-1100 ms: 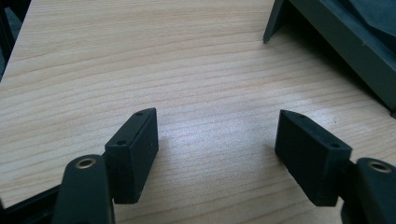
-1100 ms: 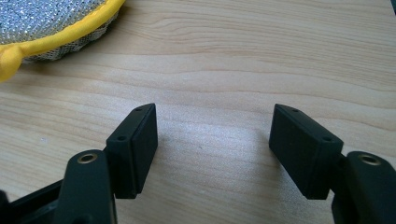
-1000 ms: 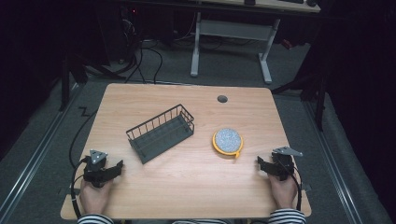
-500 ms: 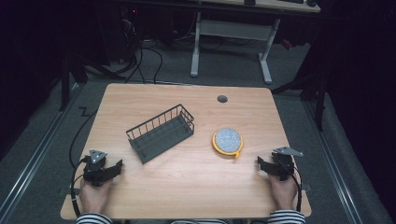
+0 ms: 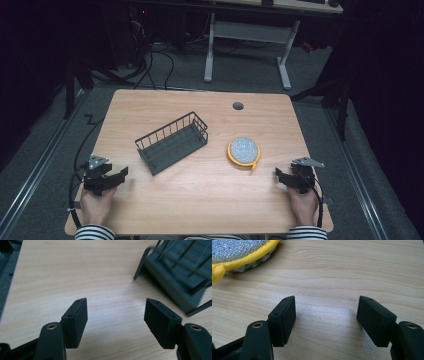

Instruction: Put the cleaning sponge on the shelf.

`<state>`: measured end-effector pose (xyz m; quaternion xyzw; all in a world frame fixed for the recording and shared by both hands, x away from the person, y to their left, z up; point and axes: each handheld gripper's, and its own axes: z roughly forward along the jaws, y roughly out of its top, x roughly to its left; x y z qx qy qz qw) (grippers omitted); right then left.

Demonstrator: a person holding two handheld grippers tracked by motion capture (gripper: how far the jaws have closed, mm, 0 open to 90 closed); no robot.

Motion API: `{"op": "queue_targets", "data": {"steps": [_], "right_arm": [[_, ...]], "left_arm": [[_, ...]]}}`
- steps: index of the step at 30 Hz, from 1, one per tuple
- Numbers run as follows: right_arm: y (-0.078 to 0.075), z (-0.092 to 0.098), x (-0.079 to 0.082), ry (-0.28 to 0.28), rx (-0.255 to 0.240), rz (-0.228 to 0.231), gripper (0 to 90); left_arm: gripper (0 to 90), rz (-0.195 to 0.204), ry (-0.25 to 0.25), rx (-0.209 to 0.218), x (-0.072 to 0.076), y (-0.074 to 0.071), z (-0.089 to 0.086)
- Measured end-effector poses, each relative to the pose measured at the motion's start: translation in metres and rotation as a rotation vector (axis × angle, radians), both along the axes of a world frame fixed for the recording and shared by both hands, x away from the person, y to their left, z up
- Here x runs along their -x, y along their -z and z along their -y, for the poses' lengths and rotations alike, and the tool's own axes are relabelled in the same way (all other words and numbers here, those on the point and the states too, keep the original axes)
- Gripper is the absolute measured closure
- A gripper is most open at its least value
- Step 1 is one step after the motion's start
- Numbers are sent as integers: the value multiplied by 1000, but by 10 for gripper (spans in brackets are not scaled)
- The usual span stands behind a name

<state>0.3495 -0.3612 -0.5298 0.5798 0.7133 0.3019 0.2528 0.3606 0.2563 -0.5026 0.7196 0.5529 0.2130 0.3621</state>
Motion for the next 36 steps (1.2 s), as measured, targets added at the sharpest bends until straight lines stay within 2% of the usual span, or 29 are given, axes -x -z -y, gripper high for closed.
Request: {"op": "queue_targets", "data": {"steps": [1, 2, 3, 5, 8, 10, 15, 17, 21, 26, 28, 36], "right_arm": [[0, 0, 0, -1, 0, 0, 317], [0, 0, 0, -2, 0, 0, 317], [0, 0, 0, -2, 0, 0, 317], [0, 0, 0, -3, 0, -1, 317], [0, 0, 0, -3, 0, 0, 317], [0, 0, 0, -3, 0, 0, 318], [0, 0, 0, -3, 0, 0, 318], [0, 0, 0, -4, 2, -1, 318], [0, 0, 0, -5, 3, -1, 317], [0, 0, 1, -5, 1, 0, 318], [0, 0, 1, -5, 1, 0, 317], [0, 0, 1, -5, 2, 0, 318]], "left_arm": [[361, 14, 6, -1, -1, -7, 0], [366, 14, 6, -1, -1, -7, 0], [367, 30, 20, 2, -3, -21, 1], [367, 46, 29, -5, -6, -33, 3], [371, 66, 69, -28, -15, -52, 7], [381, 73, 95, -52, -22, -62, 12], [385, 74, 153, -65, -40, -78, 26], [387, 69, 172, -80, -48, -81, 32], [397, 49, 203, -80, -62, -83, 43], [405, 29, 209, -91, -75, -82, 53], [418, 15, 223, -72, -83, -78, 56], [450, -39, 280, -76, -96, -68, 68]]}}
